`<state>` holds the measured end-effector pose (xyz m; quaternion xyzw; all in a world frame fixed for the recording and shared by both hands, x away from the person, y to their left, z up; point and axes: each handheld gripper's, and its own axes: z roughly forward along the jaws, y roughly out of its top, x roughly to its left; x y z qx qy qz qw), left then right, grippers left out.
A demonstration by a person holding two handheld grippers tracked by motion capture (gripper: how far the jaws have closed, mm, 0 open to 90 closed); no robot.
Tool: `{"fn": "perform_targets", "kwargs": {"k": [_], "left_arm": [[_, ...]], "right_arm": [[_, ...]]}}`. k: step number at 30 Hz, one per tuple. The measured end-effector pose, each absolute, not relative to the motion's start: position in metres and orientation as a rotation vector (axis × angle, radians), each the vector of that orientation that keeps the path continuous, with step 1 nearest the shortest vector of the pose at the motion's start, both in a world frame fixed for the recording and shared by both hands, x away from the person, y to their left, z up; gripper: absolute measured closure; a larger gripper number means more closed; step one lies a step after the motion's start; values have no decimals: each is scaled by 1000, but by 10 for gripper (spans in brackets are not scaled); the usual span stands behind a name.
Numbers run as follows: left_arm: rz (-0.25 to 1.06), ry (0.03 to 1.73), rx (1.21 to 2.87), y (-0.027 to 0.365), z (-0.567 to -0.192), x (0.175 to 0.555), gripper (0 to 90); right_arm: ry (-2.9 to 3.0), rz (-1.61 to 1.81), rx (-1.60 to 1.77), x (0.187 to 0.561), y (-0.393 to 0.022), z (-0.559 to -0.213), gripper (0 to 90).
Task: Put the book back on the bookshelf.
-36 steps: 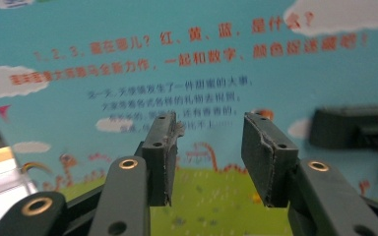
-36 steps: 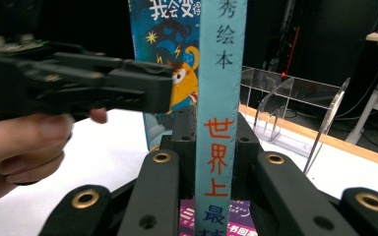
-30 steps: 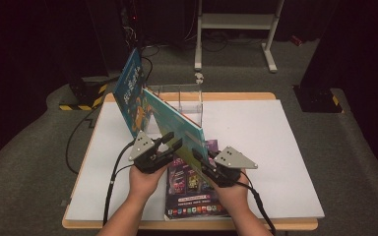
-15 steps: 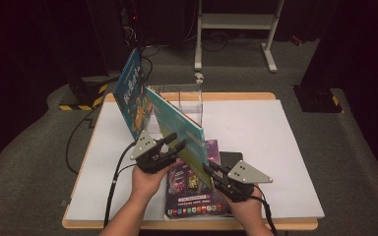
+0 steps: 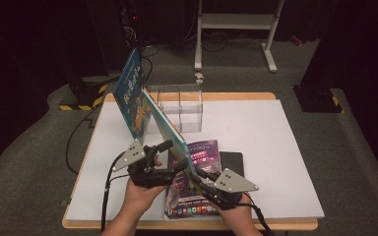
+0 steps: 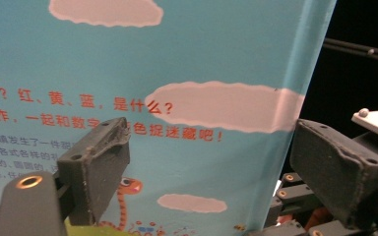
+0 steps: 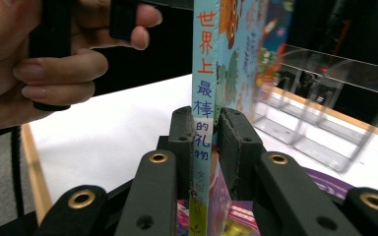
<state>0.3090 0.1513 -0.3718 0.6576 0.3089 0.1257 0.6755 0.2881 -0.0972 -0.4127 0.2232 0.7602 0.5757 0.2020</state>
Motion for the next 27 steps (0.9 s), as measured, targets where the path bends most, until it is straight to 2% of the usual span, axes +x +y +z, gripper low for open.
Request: {"fn": "perform_targets", "kwargs": {"k": [3,11,18,23,27], "left_arm": [[337,710,1483,154,-371,302,113],[541,817,1519,152,-370,292,134],[532,794,1547,156,-370,292,153],[508,773,1568,160,-367,293,206],[467,763,1612,165,-363,295,229]], "right_arm": [[2141,1606,597,286,-88,-412,745],[2164,1625,541,281,-68,-413,710],[2168,1662,503,277,-69,-411,668],[2071,1627,521,270,-96,-408,641],[2005,1553,658,285,-129,-420,638]]}}
